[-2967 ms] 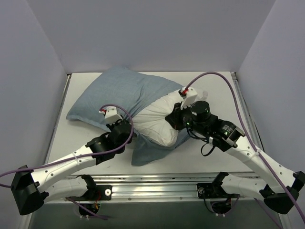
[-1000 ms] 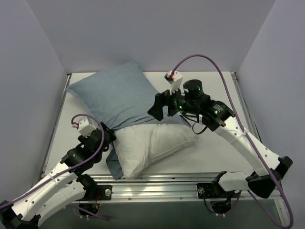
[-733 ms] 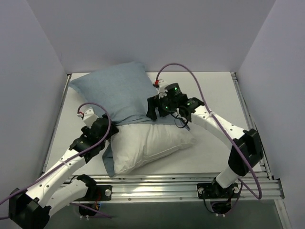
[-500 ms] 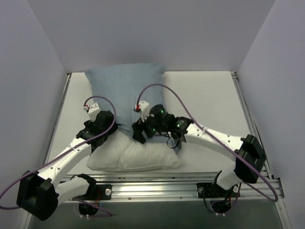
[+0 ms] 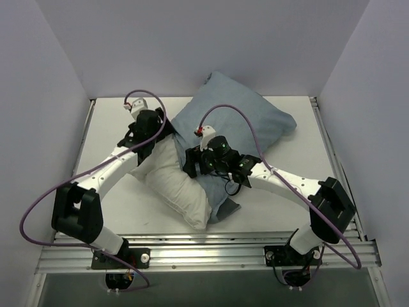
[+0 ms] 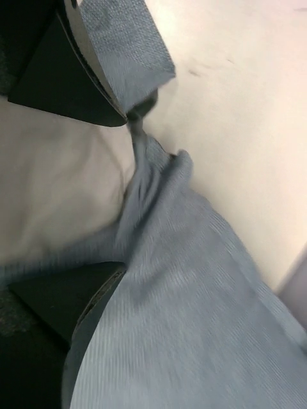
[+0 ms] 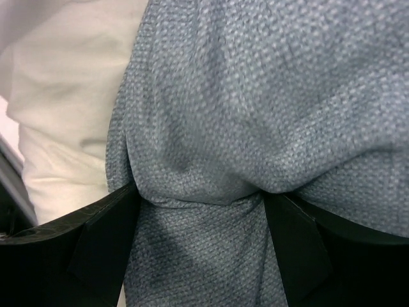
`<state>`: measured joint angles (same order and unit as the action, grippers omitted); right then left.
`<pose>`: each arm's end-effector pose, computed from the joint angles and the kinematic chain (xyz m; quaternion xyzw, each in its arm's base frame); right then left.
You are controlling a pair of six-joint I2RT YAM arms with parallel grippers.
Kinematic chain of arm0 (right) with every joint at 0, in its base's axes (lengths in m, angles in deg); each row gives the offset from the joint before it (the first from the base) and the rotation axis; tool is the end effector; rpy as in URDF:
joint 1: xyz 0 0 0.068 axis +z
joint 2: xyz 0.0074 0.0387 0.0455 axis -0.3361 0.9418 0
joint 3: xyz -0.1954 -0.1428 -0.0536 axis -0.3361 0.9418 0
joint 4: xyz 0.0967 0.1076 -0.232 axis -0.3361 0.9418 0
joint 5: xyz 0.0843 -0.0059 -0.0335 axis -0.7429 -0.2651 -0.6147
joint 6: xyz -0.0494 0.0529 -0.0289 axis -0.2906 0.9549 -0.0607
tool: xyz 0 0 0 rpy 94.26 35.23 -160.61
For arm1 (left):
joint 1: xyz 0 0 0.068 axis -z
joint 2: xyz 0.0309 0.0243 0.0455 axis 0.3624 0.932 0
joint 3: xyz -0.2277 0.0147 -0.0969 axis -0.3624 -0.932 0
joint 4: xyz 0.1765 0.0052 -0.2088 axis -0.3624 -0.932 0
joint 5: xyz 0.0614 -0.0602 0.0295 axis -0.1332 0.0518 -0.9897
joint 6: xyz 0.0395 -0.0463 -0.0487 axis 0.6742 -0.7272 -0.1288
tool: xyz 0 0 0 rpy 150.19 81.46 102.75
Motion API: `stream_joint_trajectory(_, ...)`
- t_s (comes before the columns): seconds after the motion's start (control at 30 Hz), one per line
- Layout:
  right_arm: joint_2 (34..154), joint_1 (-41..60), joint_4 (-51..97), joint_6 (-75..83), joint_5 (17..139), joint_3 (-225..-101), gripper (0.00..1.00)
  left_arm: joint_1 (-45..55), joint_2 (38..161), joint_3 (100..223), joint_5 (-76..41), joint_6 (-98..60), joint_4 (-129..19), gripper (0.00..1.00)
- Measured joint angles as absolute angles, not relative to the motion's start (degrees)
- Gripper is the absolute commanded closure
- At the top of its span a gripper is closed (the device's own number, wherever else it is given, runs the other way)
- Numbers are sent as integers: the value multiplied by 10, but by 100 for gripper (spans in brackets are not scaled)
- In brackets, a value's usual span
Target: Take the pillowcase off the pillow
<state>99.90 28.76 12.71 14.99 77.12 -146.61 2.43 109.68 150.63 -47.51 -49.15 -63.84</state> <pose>0.2556 0.3029 0.2415 -0.2555 0.7669 0.3695 0.4583 0.3561 -0.1291 0.2296 -0.2229 0.8307 -0.1202 0.4957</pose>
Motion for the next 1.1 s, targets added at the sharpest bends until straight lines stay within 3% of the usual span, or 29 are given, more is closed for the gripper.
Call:
stream_joint_trajectory(0.17,1057,268,105,163,814,-1530,27,-15,1130,1675,-428,-480,-671,6)
stream_joint_trajectory(0.3,1093,270,107,171,831,-1579,27,-23,1055,1696,-406,-461,-705,6)
stream_joint_trajectory(0.67,1063,274,144,162,880,-1615,16,-10,679,1378,-266,-479,-843,6)
stream_joint_trajectory(0.87,966,273,167,146,923,-1565,14,-7,618,1247,-201,-511,-877,6)
stream_joint_trajectory(1.1,867,281,181,146,934,-1485,14,-6,652,1175,-99,-545,-789,6)
